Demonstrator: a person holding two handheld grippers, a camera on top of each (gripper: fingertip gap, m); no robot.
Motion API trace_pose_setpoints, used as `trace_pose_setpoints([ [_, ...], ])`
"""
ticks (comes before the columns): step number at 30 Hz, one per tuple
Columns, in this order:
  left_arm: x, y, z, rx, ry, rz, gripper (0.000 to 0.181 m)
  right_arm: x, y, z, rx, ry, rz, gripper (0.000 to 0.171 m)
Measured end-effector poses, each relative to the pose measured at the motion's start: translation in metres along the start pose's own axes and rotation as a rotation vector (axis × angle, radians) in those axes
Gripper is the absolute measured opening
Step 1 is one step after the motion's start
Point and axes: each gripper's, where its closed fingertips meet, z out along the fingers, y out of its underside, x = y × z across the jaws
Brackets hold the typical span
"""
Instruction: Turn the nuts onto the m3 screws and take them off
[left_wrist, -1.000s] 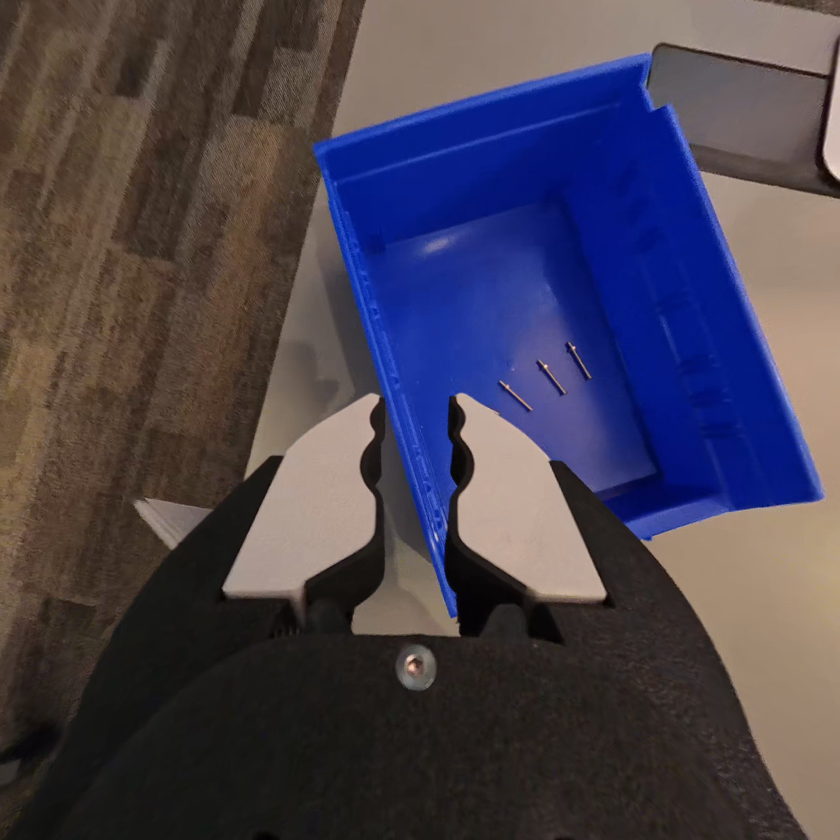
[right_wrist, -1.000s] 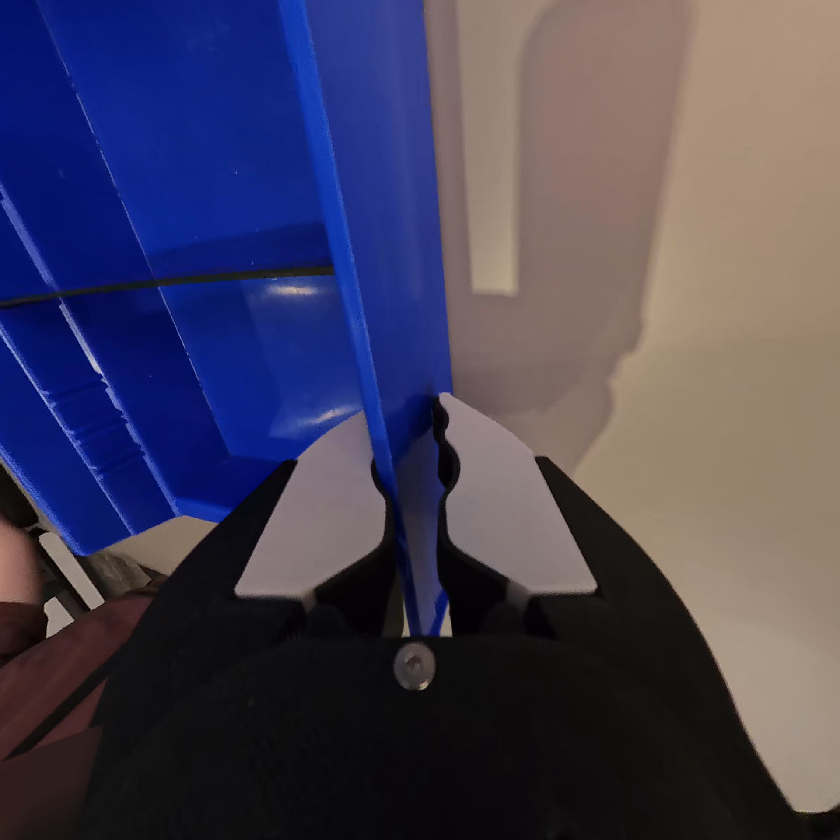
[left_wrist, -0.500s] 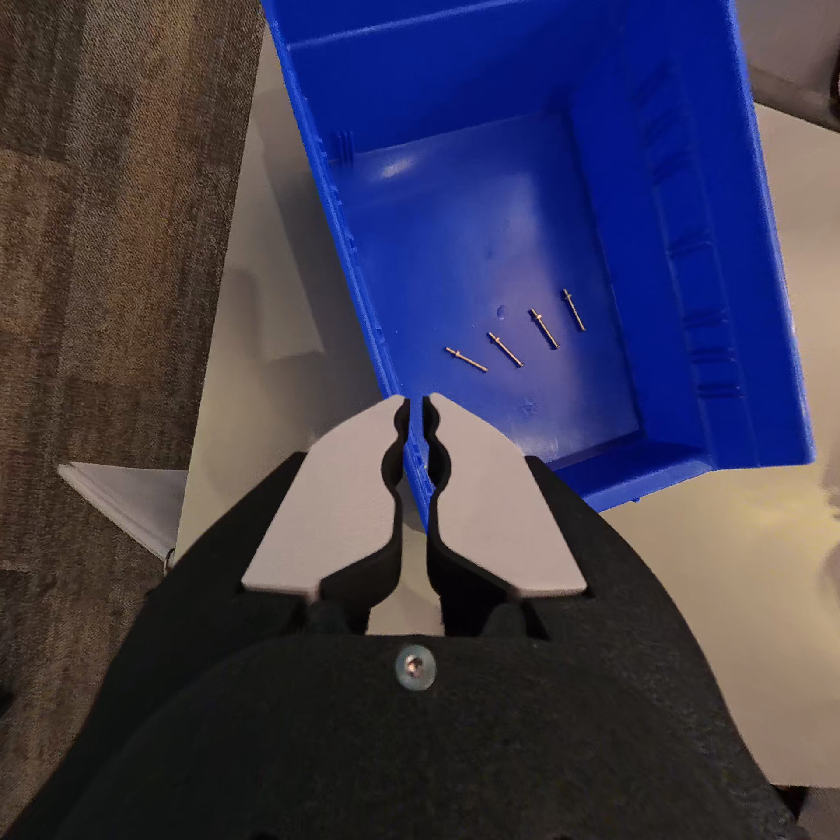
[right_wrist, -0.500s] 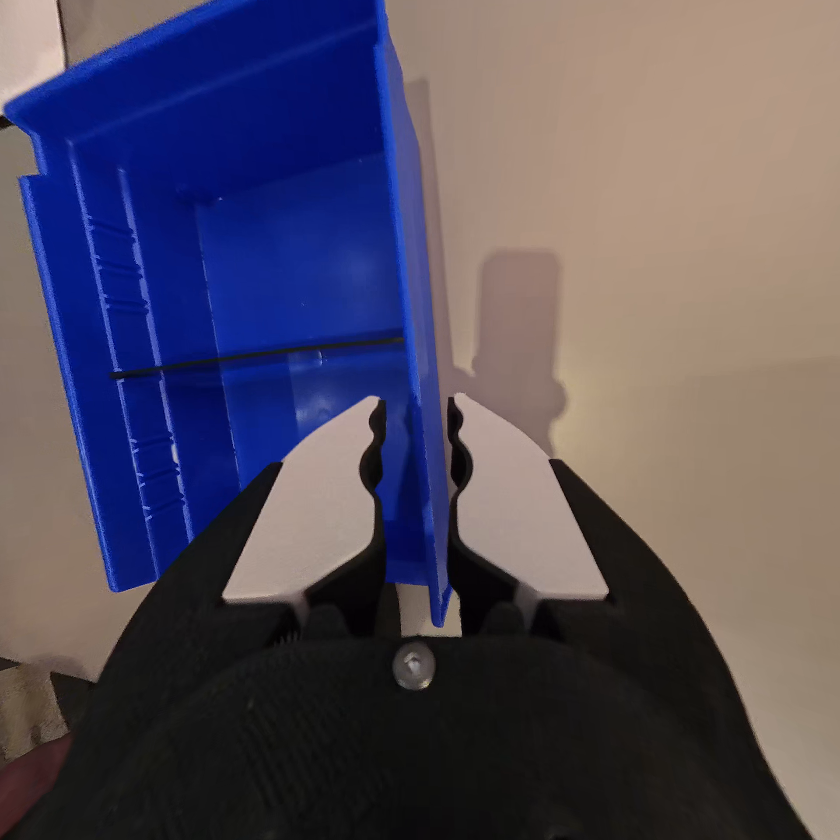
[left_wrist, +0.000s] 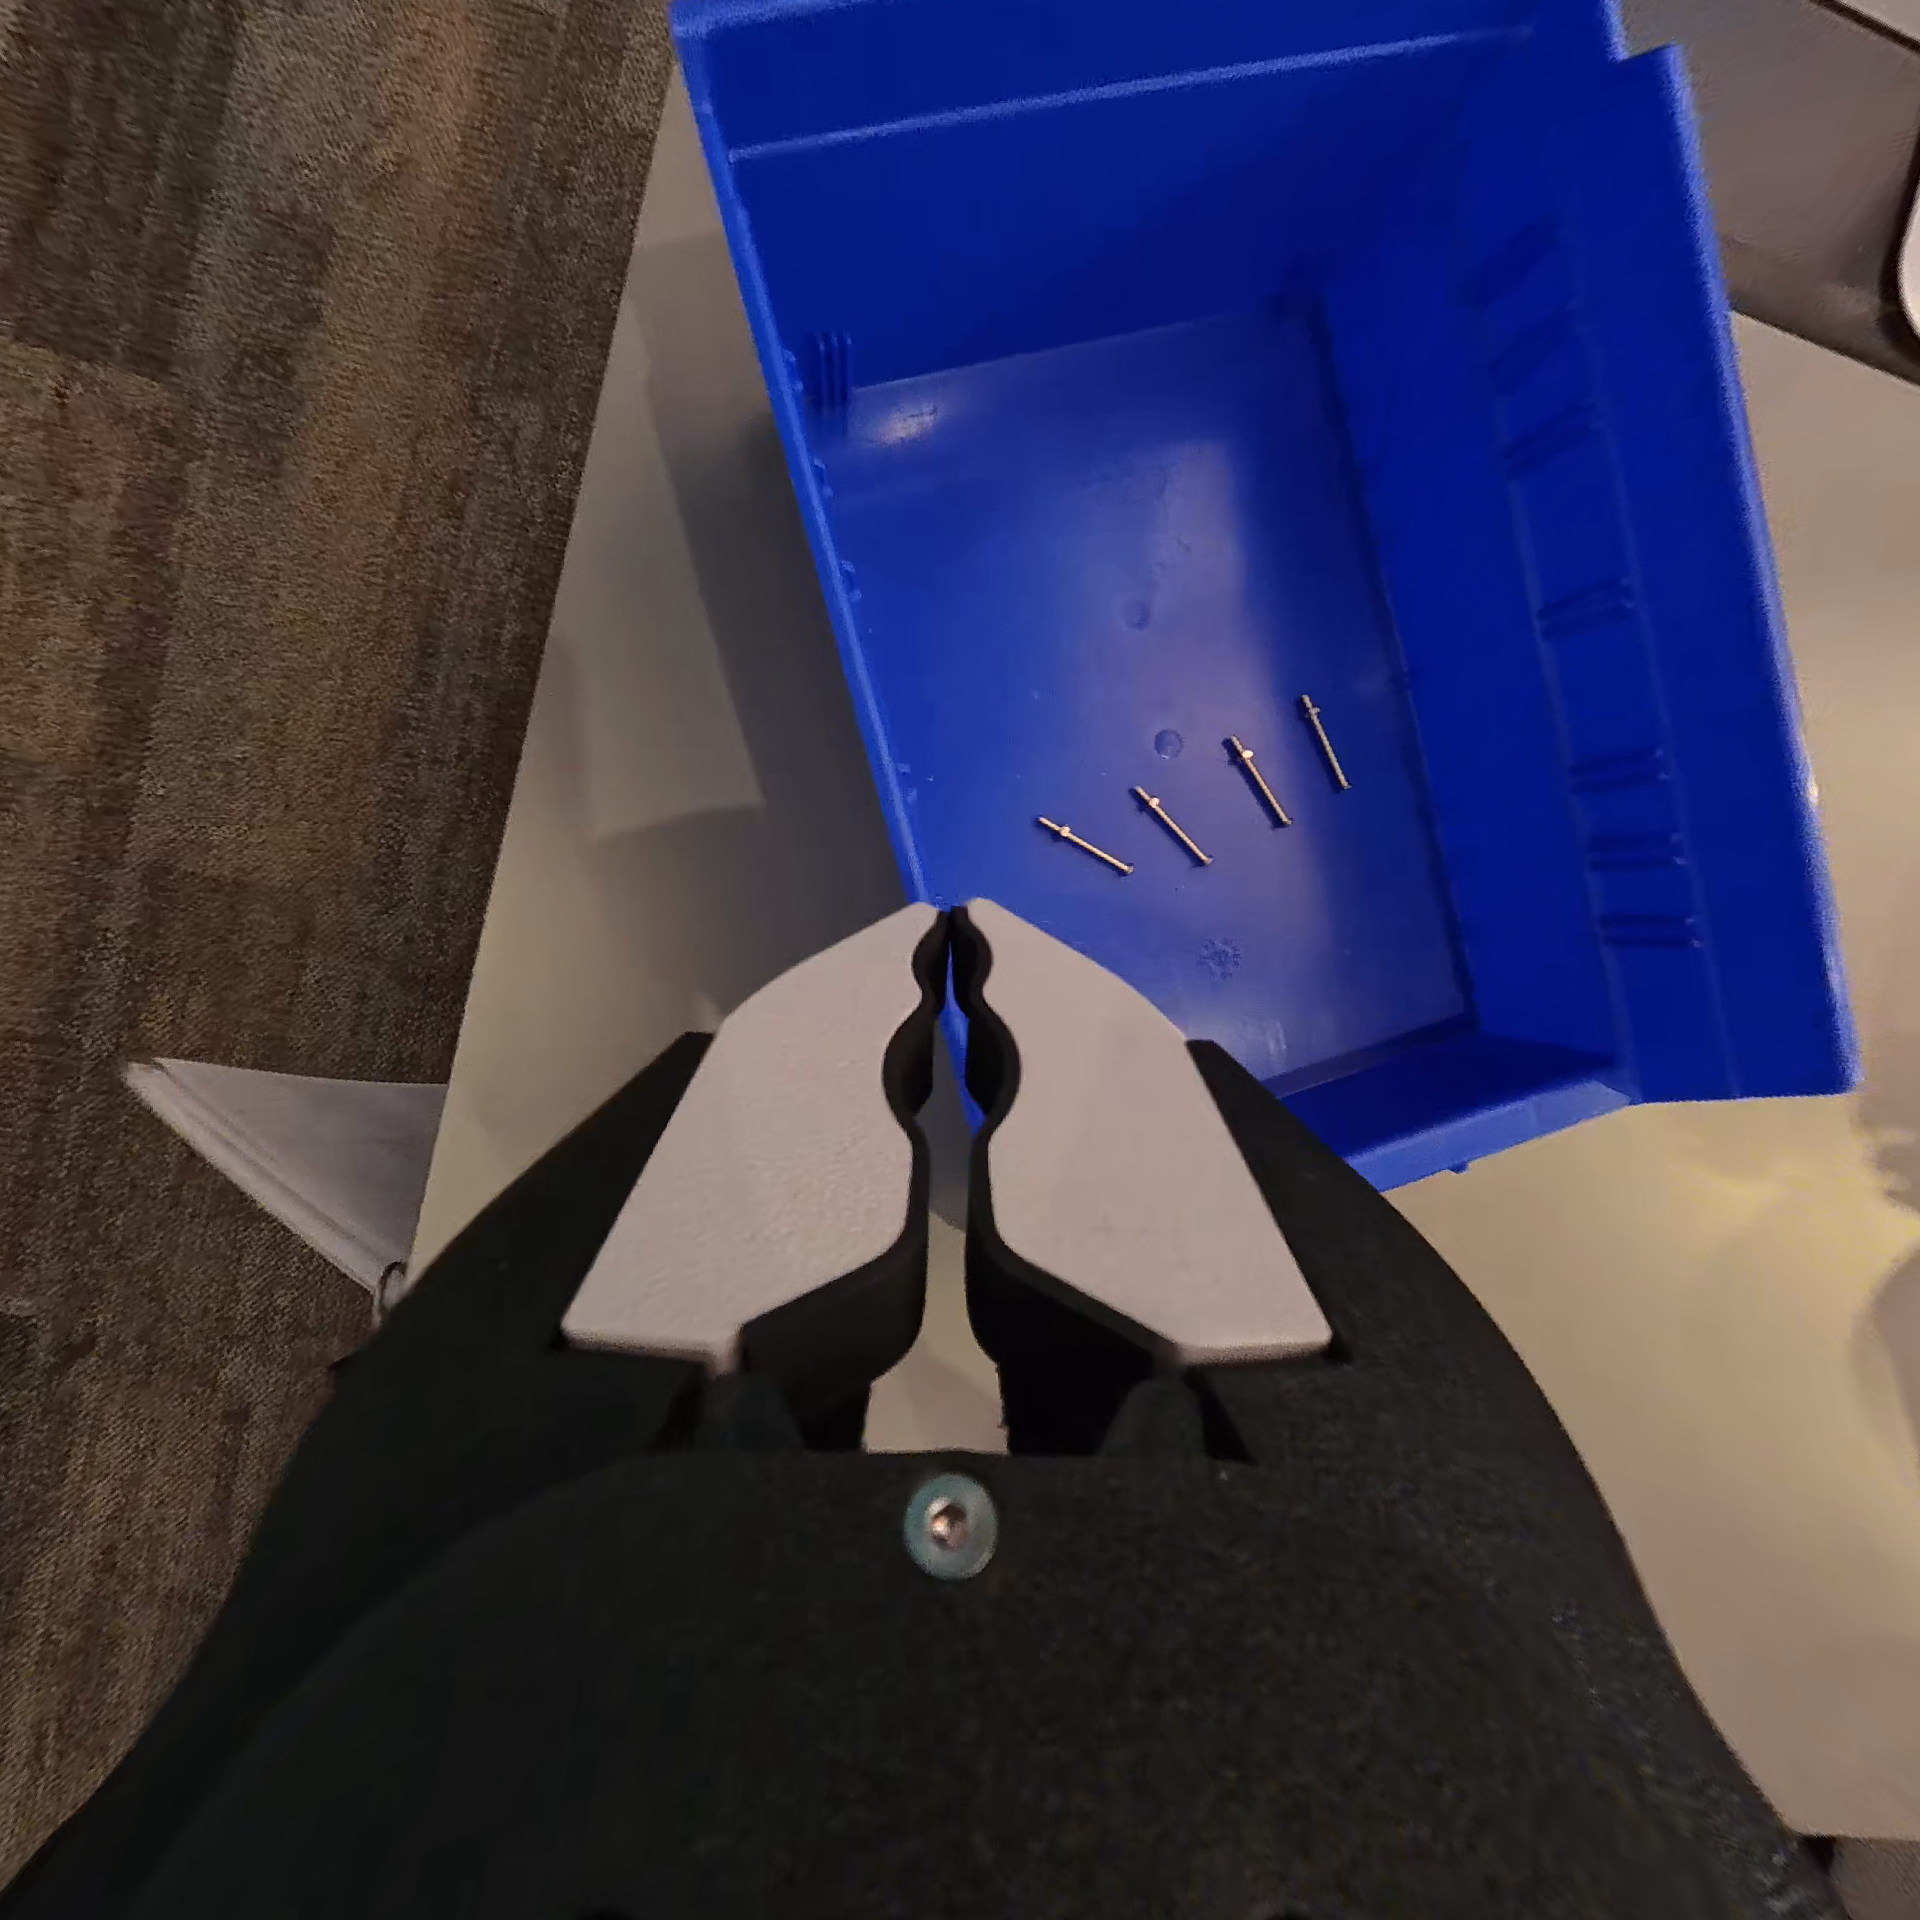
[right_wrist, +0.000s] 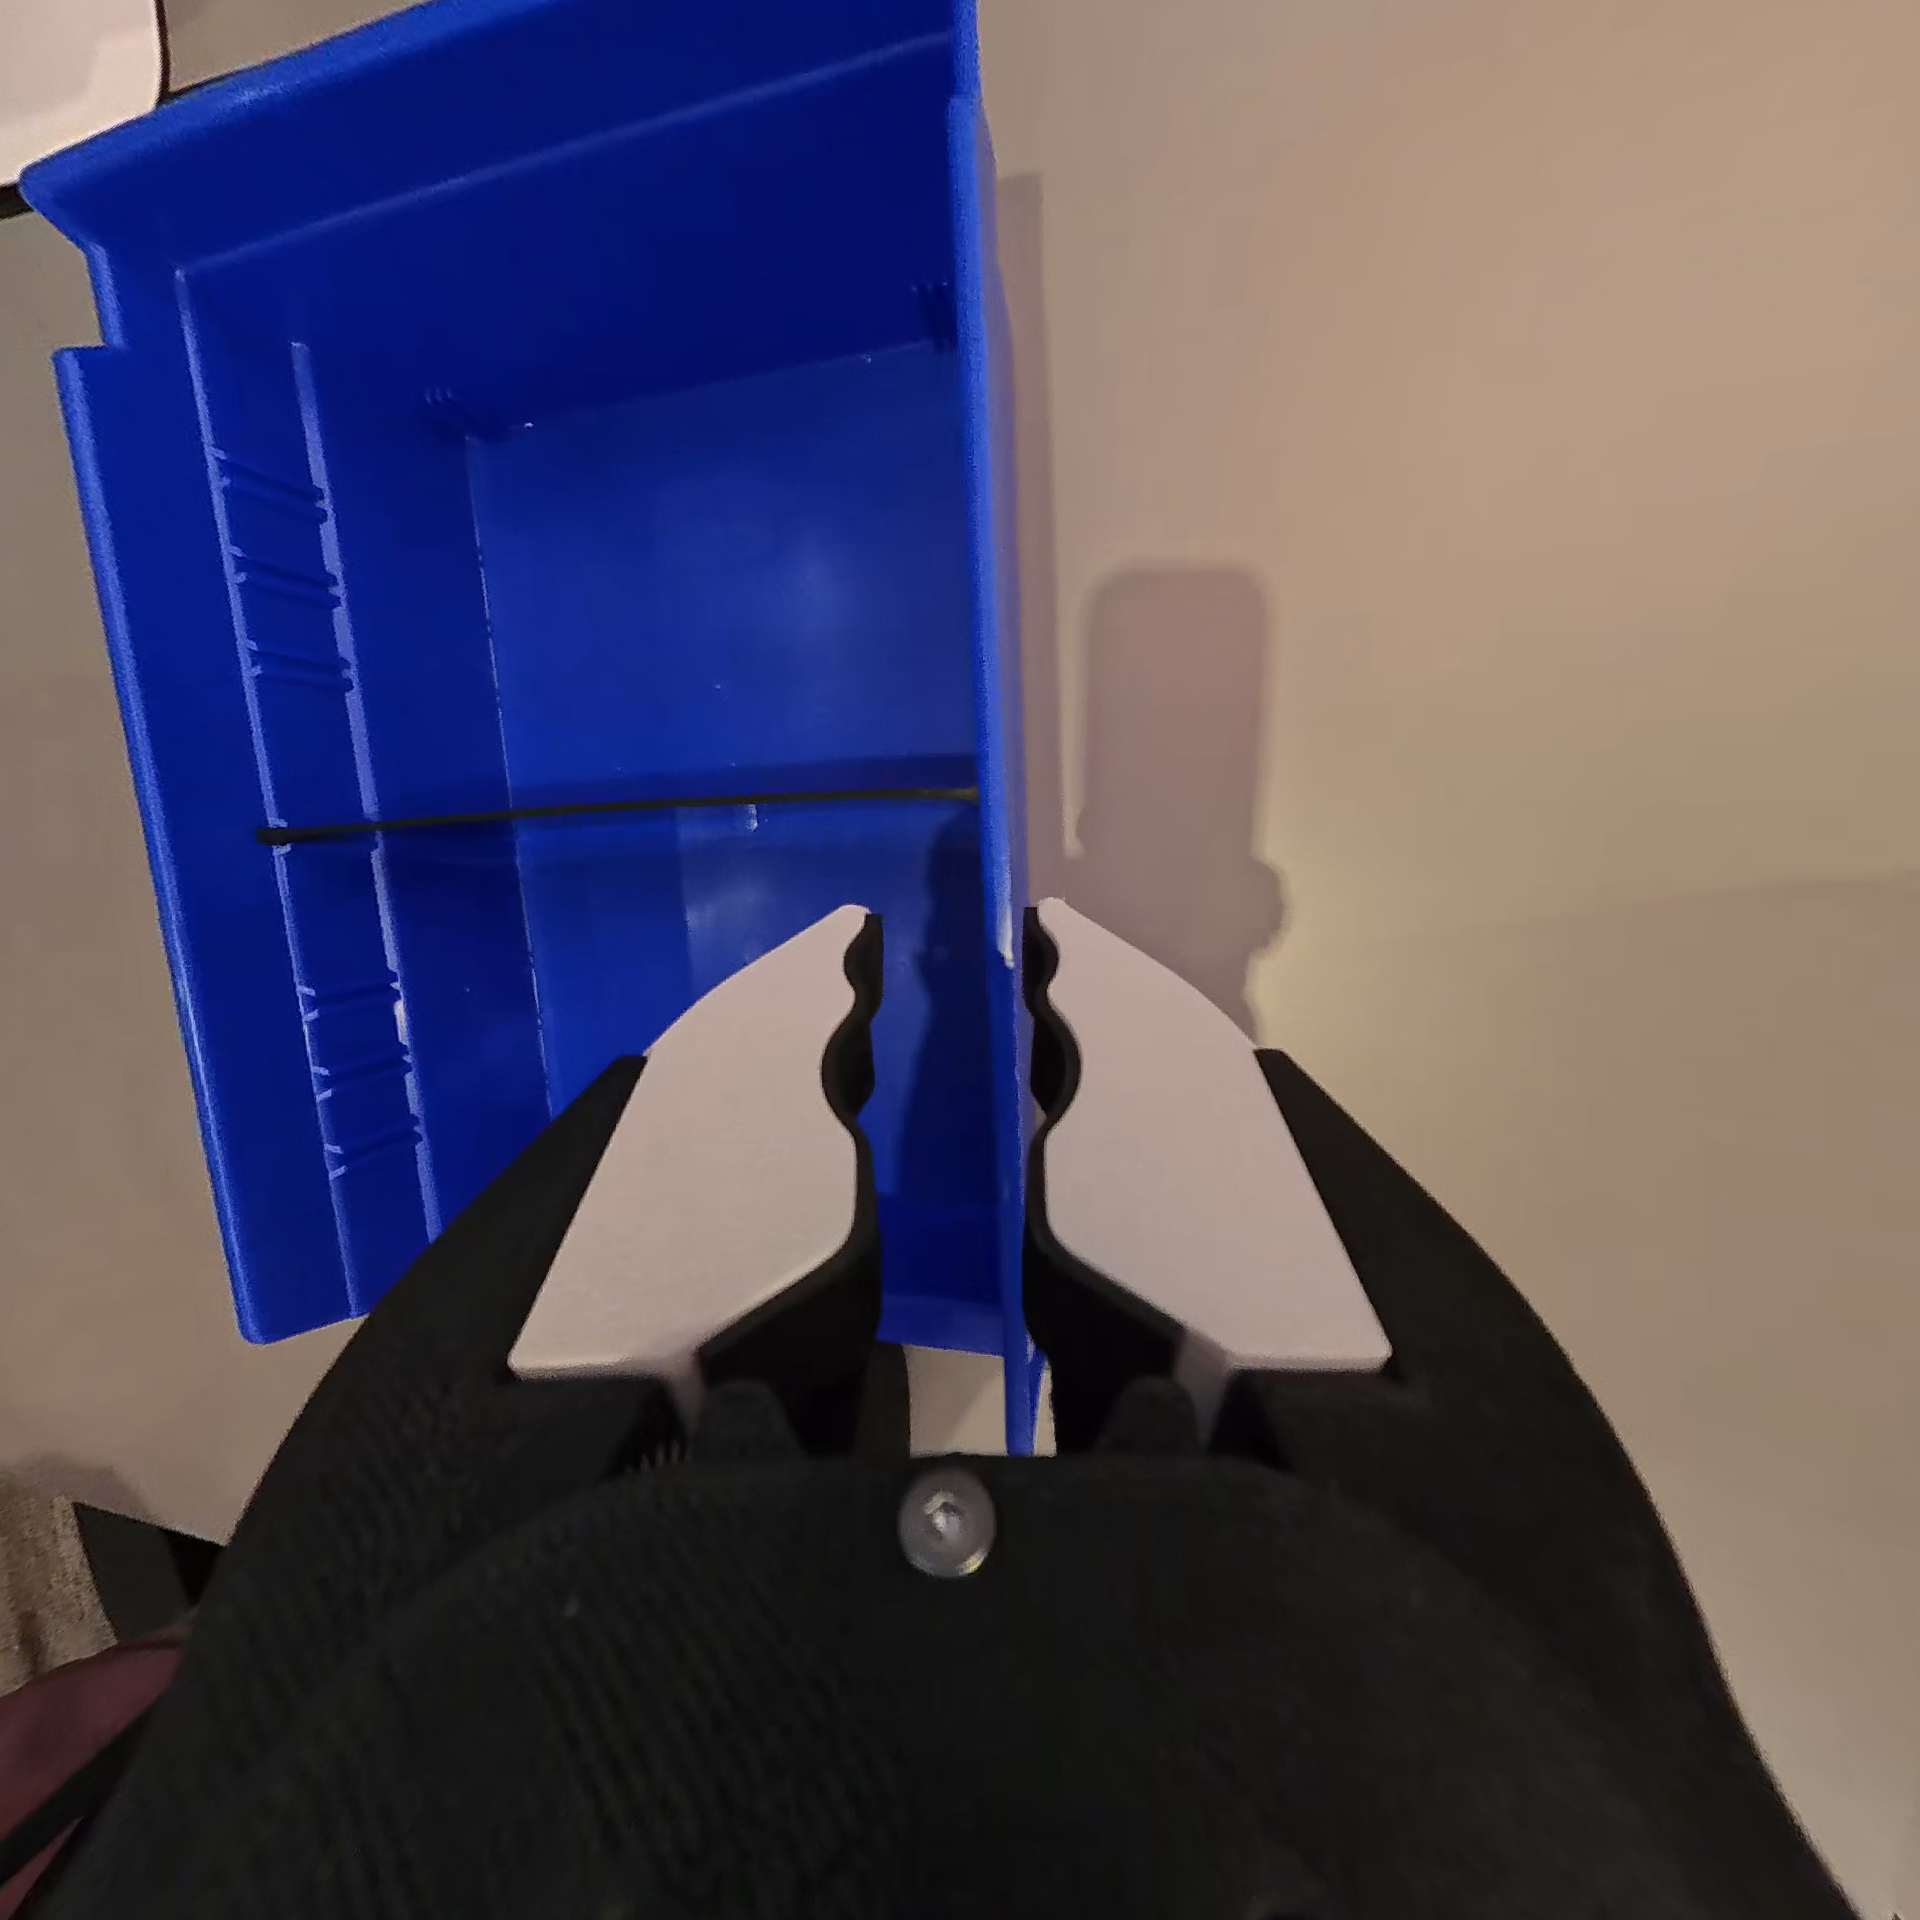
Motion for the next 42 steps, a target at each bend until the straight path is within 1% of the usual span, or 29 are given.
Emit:
trace_pose_setpoints([
  [1, 0.002, 0.0, 0.0, -0.004, 0.011, 0.003, 0.0, 0.0, 0.0, 0.0, -0.001, -0.002, -0.001, 0.027],
  [8, -0.009, 0.006, 0.007, -0.049, -0.062, 0.001, 0.0, 0.002, 0.002, 0.004, -0.018, -0.004, 0.006, 0.027],
  [11, -0.015, 0.009, 0.01, -0.066, -0.09, -0.015, 0.006, 0.003, 0.003, 0.006, -0.027, -0.006, 0.01, 0.027],
  [15, -0.013, 0.009, 0.013, -0.073, -0.076, -0.024, 0.013, 0.002, 0.005, 0.007, -0.039, -0.01, 0.007, 0.027],
  [17, -0.011, 0.009, 0.015, -0.079, -0.07, -0.02, 0.012, 0.0, 0.006, 0.009, -0.048, -0.01, 0.001, 0.027],
  [19, -0.009, 0.009, 0.015, -0.08, -0.067, -0.016, 0.017, -0.001, 0.006, 0.01, -0.055, -0.009, -0.003, 0.027],
  [23, -0.008, 0.01, 0.019, -0.1, -0.074, -0.008, 0.015, -0.001, 0.006, 0.01, -0.059, 0.001, -0.01, 0.027],
  [28, -0.005, 0.018, 0.036, -0.175, -0.07, -0.002, 0.014, 0.0, 0.008, 0.012, -0.069, -0.005, -0.007, 0.027],
  [31, -0.007, 0.02, 0.038, -0.191, -0.095, 0.006, 0.009, -0.001, 0.008, 0.013, -0.075, -0.002, -0.01, 0.027],
  [34, -0.005, 0.019, 0.039, -0.191, -0.088, 0.011, 0.009, 0.0, 0.008, 0.013, -0.081, 0.007, -0.015, 0.027],
  [39, 0.003, 0.013, 0.044, -0.184, -0.084, 0.083, 0.009, 0.0, 0.008, 0.014, -0.091, 0.02, -0.024, 0.028],
  [42, 0.017, 0.011, 0.048, -0.196, -0.087, 0.181, 0.01, 0.0, 0.009, 0.015, -0.096, 0.03, -0.031, 0.029],
])
